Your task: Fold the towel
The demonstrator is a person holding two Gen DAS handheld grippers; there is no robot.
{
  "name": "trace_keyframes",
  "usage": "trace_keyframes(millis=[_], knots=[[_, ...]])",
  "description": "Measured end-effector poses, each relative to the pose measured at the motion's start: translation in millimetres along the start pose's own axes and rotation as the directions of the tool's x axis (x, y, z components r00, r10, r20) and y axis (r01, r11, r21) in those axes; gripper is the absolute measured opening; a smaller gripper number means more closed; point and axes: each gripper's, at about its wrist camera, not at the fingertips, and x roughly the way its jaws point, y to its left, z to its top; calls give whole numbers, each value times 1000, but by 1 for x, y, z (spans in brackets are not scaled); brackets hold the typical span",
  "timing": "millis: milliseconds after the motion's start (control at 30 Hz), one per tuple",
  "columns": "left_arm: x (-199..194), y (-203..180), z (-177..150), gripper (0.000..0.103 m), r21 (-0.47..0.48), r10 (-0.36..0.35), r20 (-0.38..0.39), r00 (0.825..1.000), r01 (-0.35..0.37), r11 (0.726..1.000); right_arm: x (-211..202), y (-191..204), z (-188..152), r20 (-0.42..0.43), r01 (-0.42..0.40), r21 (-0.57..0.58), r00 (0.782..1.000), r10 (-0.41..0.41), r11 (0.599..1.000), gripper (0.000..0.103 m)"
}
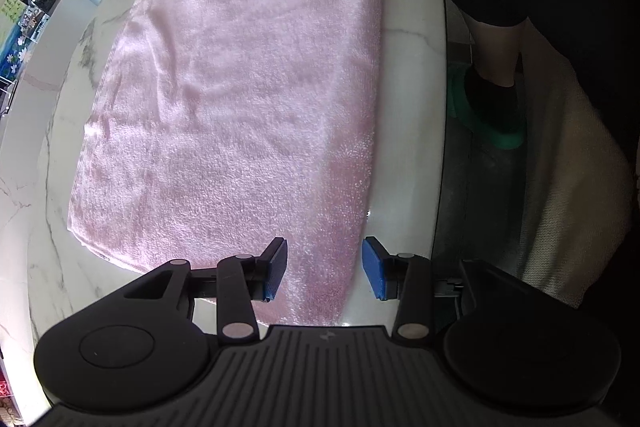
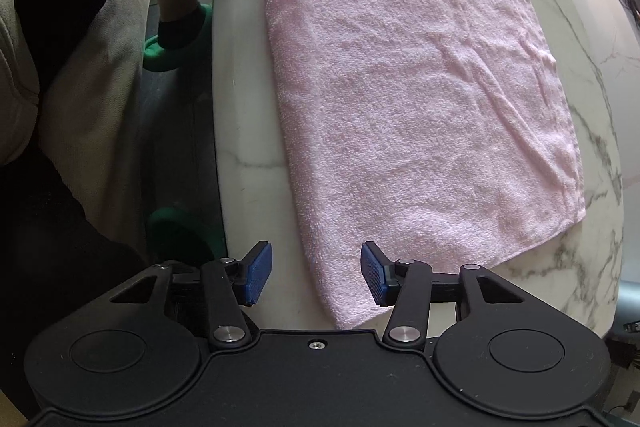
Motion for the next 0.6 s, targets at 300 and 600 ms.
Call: trace_keyframes(millis=[300,600], knots=[[17,29,2,39,-69,-121,-55,991,117,991,20,-6,-11,-31,-40,35,999,41,999,47],[14,32,7,11,-83,-153,-44,987,149,985,21,-15,-19,-1,-51,53,999,51,997,47]])
